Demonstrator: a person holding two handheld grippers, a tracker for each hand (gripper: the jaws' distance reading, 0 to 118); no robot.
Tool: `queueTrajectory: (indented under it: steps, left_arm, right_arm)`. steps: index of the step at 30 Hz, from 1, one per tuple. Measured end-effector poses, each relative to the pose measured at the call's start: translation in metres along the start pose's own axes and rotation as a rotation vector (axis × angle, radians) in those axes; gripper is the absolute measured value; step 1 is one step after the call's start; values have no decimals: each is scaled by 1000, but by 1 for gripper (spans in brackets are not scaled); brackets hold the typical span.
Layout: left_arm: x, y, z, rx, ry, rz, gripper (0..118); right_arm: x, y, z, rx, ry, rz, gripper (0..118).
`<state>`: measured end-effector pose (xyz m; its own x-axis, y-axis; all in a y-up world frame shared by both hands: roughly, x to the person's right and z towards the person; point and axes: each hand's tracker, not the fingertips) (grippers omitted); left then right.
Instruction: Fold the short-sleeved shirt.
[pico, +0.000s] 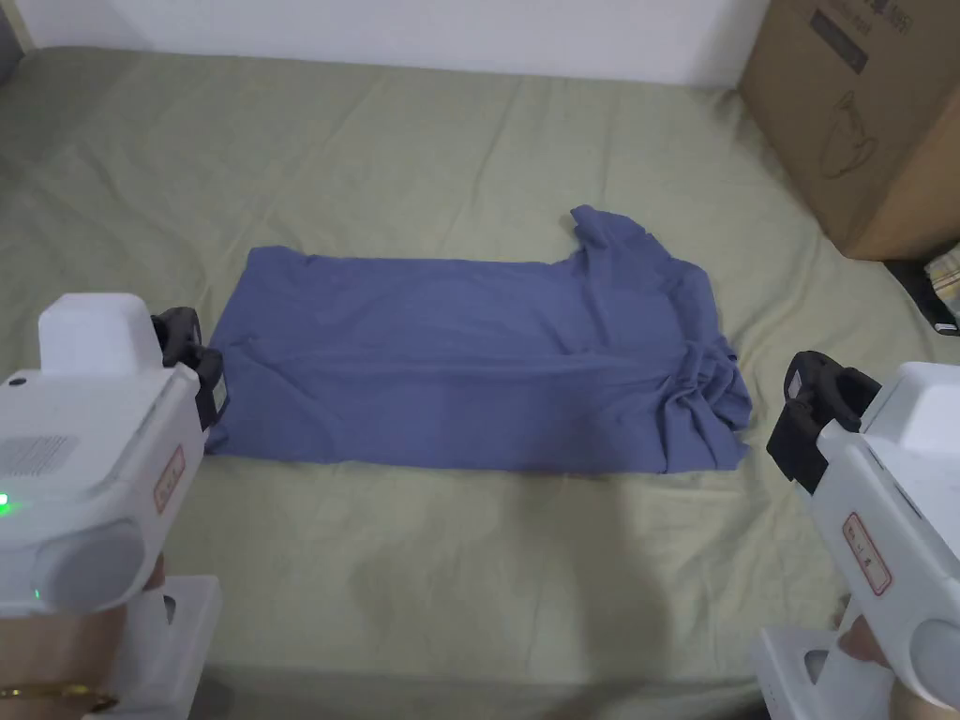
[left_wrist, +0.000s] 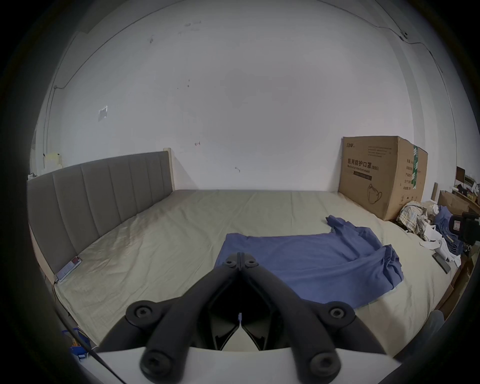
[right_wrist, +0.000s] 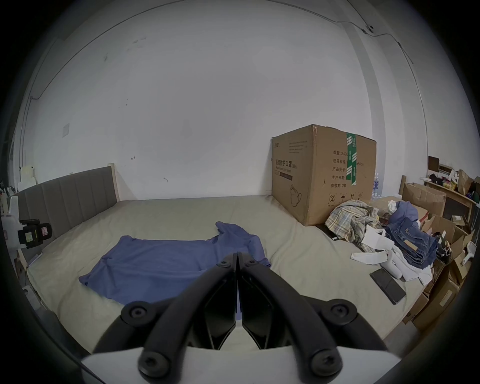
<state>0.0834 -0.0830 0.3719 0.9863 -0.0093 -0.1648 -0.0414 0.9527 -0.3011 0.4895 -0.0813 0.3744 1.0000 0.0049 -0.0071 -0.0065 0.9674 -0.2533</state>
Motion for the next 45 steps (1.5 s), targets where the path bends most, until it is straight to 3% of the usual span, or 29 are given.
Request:
queueTrajectory:
  steps: [2,4,5,6,8,9,15,20,24,26,29,30,34,37,38,41,42,45]
  left_arm:
    - [-8,7,-18,-80,-11,28,0]
    - [-16,14,-40,-172,-18,72,14]
    - [-22,17,-52,-229,-18,97,29]
    - [-28,19,-64,-280,-21,108,63]
    - [-36,18,-91,-403,-28,101,110]
    - [-39,15,-102,-445,-26,105,118]
    - [-52,-18,-156,-676,-17,35,118]
    - [-58,-49,-184,-798,36,74,112]
    - [-60,-60,-193,-786,56,95,58]
    - [-57,-66,-196,-843,1,103,52]
    - [-53,-64,-194,-818,8,82,18]
    - [-53,-63,-192,-811,-15,103,1]
    - [-47,-50,-177,-761,-12,87,0]
    - [-48,-37,-164,-687,-16,137,0]
    - [-48,-33,-160,-676,-16,146,0]
    - [-44,-25,-152,-651,-12,138,0]
    - [-43,-23,-151,-647,-12,131,0]
    - [-38,-20,-148,-632,-3,110,0]
  right_arm:
    - [-3,3,-6,-7,4,16,0]
    - [-5,6,-10,-9,9,29,0]
    - [-7,7,-13,-12,9,34,0]
    - [-7,8,-16,-13,10,36,0]
    - [-8,10,-21,-18,11,32,0]
    - [-9,10,-24,-20,12,31,0]
    - [-14,9,-35,-44,13,42,0]
    - [-14,4,-43,-78,10,50,0]
    - [-12,1,-45,-98,6,60,0]
    - [-12,0,-45,-104,0,61,0]
    - [-8,-2,-47,-111,-13,61,0]
    - [-6,-1,-48,-114,-16,60,0]
    - [2,5,-57,-155,-21,42,0]
    - [16,17,-83,-304,-36,-6,0]
    - [22,20,-97,-379,-45,-26,5]
    - [38,17,-139,-529,-50,-48,93]
    - [41,13,-149,-594,-43,-56,113]
    - [47,-4,-192,-740,-11,-80,116]
